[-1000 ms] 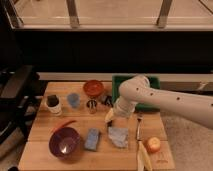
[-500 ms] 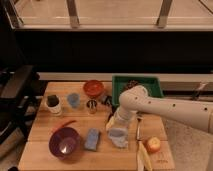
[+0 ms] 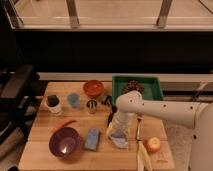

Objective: Place towel in red bowl

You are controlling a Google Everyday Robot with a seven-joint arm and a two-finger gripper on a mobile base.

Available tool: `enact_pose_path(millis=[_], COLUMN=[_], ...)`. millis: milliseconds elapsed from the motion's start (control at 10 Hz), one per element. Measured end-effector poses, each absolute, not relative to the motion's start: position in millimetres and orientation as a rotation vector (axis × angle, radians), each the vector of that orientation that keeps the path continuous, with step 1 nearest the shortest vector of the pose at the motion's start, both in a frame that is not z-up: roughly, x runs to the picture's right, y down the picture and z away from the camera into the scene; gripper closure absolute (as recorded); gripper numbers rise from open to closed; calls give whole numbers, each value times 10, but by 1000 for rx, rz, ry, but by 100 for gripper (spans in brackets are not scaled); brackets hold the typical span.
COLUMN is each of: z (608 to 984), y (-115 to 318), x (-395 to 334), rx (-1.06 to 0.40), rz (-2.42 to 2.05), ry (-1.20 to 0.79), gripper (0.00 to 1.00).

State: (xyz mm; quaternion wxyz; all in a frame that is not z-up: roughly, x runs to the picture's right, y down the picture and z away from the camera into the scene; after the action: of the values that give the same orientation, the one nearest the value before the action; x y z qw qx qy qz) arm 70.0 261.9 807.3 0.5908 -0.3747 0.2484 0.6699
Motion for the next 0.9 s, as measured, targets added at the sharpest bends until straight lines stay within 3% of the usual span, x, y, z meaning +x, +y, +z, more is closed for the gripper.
enact_pose_path(millis=[400,500,900], z=[8031,8030,7875], y=[2587,2572,2101], x=[767,757,825], rx=[-869,-868,-793], rz=[1559,1559,1604], ry=[586,583,479], gripper=[92,98,100])
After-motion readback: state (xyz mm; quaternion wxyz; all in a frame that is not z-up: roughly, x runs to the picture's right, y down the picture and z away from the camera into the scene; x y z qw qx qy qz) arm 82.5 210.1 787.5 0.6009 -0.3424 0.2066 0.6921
